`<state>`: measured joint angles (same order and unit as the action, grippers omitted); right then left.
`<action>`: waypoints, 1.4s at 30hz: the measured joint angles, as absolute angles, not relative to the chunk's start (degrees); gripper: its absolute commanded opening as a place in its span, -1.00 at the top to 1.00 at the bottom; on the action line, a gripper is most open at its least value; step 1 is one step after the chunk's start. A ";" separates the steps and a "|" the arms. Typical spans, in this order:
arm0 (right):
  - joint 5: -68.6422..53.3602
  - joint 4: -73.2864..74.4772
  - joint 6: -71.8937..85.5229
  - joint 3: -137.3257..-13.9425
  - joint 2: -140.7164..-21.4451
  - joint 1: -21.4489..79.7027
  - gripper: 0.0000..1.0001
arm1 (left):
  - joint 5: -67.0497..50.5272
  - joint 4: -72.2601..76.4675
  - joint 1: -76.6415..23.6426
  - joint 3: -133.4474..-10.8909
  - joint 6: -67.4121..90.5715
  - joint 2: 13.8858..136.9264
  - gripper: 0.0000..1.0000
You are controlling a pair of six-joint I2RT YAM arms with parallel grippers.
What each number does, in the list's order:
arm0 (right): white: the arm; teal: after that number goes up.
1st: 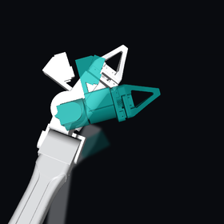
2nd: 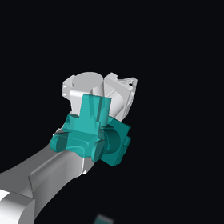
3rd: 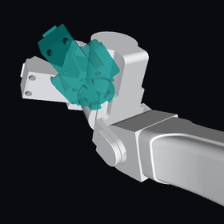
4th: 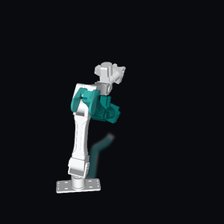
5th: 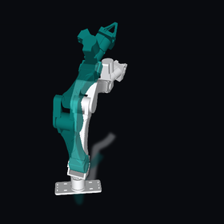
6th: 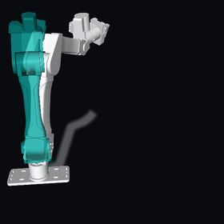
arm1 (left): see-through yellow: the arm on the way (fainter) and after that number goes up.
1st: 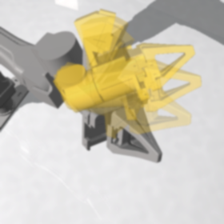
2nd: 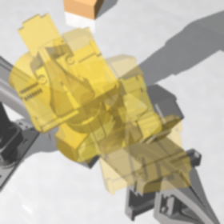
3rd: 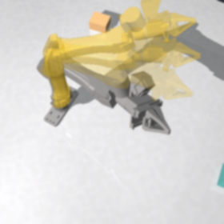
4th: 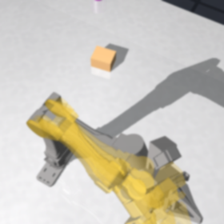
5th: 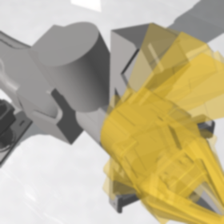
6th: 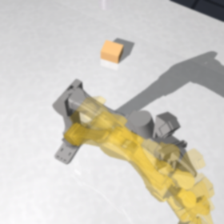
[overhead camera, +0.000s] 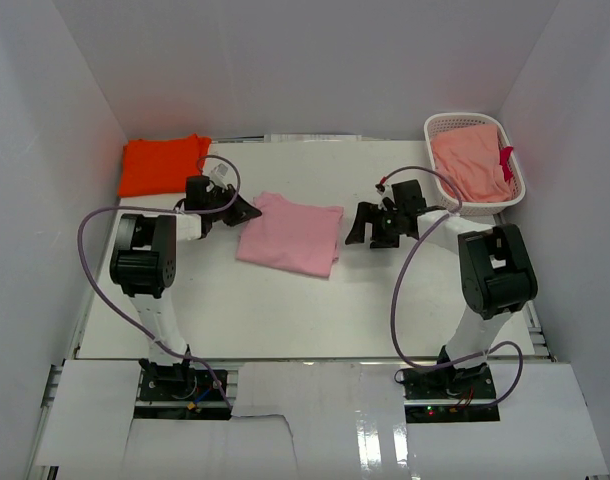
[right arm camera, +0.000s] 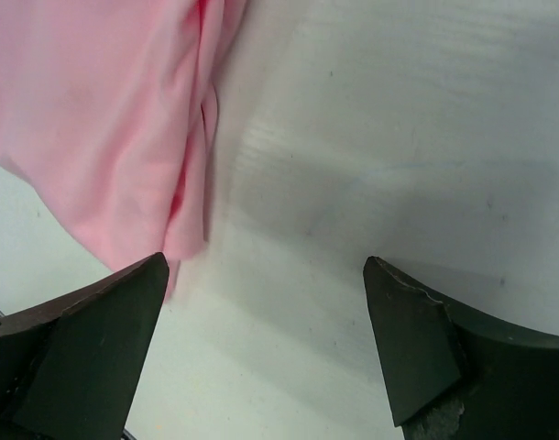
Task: Fold and stack the t-shirts
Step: Put the neatly folded tshirt into the corner of the board with the left arm
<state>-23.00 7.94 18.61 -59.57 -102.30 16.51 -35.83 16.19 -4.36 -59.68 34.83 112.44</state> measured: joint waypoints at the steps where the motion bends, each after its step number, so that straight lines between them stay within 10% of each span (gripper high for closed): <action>1: -22.65 7.99 18.59 -58.33 -101.01 16.51 -0.86 | -35.66 15.57 -4.36 -61.04 34.70 113.03 1.00; 25: -22.76 10.66 17.34 -47.29 -80.34 16.53 -0.86 | -29.21 -11.14 -3.31 -117.40 28.53 143.20 1.00; 42: -23.94 10.98 17.39 -43.44 -76.93 17.82 -0.84 | -27.66 -13.37 7.81 -124.66 24.69 144.38 1.00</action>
<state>-23.94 10.98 17.39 -43.44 -76.93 17.82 -27.66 -13.37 7.81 -124.66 24.69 144.38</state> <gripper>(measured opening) 0.923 0.018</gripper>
